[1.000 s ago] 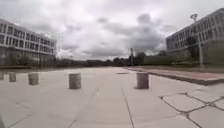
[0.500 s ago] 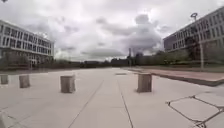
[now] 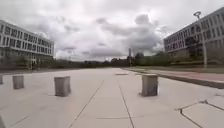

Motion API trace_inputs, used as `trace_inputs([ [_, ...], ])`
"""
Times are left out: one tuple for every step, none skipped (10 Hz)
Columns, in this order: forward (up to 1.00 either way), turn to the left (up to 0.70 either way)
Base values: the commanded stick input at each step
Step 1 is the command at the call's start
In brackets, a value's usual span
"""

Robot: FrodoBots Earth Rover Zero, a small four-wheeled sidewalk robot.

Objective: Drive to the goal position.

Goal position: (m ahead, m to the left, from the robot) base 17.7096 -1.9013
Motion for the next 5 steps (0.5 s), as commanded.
trace_inputs([
  [0.70, 0.13],
  [0.70, 0.00],
  [0.70, 0.00],
  [0.70, 0.00],
  [0.70, 0.00],
])
